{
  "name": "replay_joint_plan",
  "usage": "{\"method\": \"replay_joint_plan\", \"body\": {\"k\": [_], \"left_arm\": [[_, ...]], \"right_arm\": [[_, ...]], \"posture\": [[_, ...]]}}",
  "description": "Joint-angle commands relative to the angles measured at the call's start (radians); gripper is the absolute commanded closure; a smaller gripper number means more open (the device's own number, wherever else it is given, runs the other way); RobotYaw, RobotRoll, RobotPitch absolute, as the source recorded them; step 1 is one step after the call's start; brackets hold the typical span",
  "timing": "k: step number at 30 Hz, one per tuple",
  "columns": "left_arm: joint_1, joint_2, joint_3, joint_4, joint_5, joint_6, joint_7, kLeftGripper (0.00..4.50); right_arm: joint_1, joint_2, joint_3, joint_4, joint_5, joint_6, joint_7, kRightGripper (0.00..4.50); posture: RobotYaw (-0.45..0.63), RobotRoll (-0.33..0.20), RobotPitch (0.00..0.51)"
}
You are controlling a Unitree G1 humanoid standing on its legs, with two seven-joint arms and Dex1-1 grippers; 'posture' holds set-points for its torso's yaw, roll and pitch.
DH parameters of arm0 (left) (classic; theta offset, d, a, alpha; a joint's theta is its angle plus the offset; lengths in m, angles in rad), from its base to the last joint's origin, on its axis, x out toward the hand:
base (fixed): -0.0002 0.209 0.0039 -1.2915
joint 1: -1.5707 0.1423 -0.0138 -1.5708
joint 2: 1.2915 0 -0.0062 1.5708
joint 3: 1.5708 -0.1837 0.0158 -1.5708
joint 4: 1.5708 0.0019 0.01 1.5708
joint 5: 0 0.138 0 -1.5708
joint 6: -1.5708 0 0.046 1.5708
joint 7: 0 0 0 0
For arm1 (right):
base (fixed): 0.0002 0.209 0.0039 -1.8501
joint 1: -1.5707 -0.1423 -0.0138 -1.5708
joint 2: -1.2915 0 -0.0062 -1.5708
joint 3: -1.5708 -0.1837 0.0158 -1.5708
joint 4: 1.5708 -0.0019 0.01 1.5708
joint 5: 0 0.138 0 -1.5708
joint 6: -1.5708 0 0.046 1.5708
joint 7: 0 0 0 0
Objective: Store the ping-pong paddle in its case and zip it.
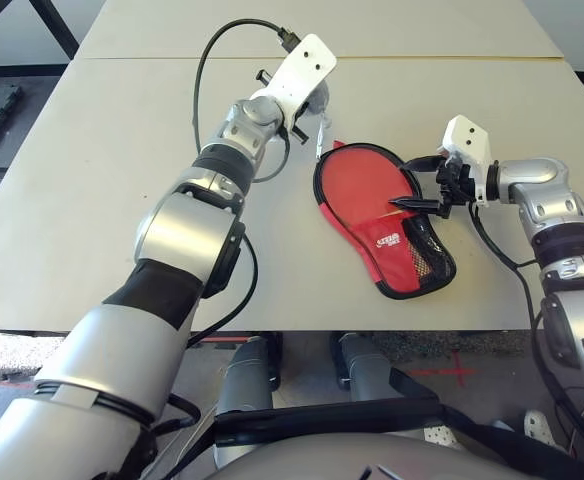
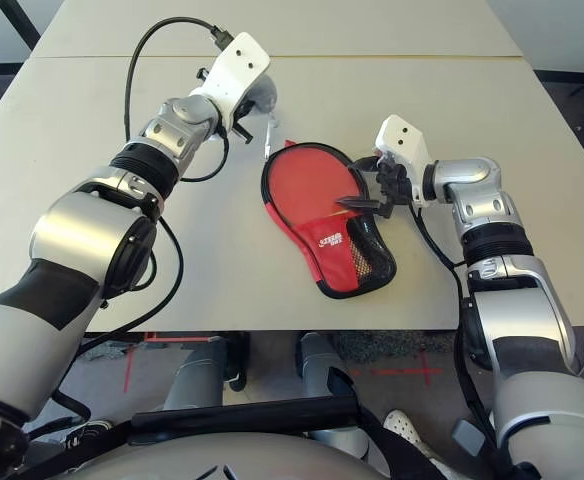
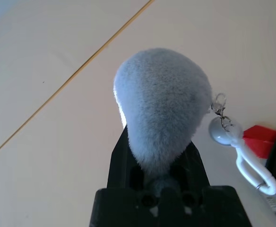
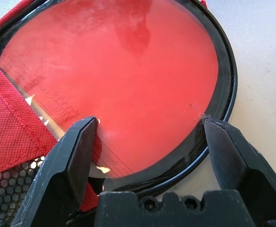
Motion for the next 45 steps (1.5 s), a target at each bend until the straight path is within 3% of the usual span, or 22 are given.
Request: {"method": "replay_joint_plan", "body": {"k": [1,3,9,14,15,35,45], "left_arm": [[-0.051,-0.071,0.016,-0.007,0.007,-0.034,-0.019,4.23],[-0.052,-0.105,0.023,-0.011,0.002,-0.033,-0.035,4.23],[-0.035,-0.211,0.062,-0.028,-0.029,-0.034,-0.034,2.04],[-0.04,-0.21,0.074,-0.032,-0.022,-0.034,-0.057,0.22],[-0.043,-0.204,0.074,-0.033,-0.02,-0.036,-0.059,0.02],[-0.092,0.065,0.053,-0.064,0.02,-0.05,-0.15,0.02],[0.058,0.261,-0.023,-0.186,0.045,0.055,-0.43,0.02]], "right_arm": [[0.083,0.022,0.064,0.024,-0.043,0.044,0.005,0.0],[0.086,0.022,0.063,0.016,-0.041,0.049,0.002,0.0],[0.087,0.029,0.06,0.01,-0.044,0.056,-0.009,0.0],[0.089,0.035,0.057,0.013,-0.046,0.053,-0.015,0.0],[0.09,0.037,0.057,0.014,-0.047,0.052,-0.016,0.0],[0.066,0.063,0.063,0.069,-0.058,0.027,-0.025,0.0],[0.066,0.063,0.062,0.079,-0.059,0.015,-0.029,0.0]], "posture": [[-0.12,0.0,0.253],[-0.12,0.0,0.253],[-0.11,0.0,0.255],[-0.11,0.0,0.258],[-0.11,0.0,0.258],[-0.04,0.0,0.26],[-0.04,0.0,0.261]]}}
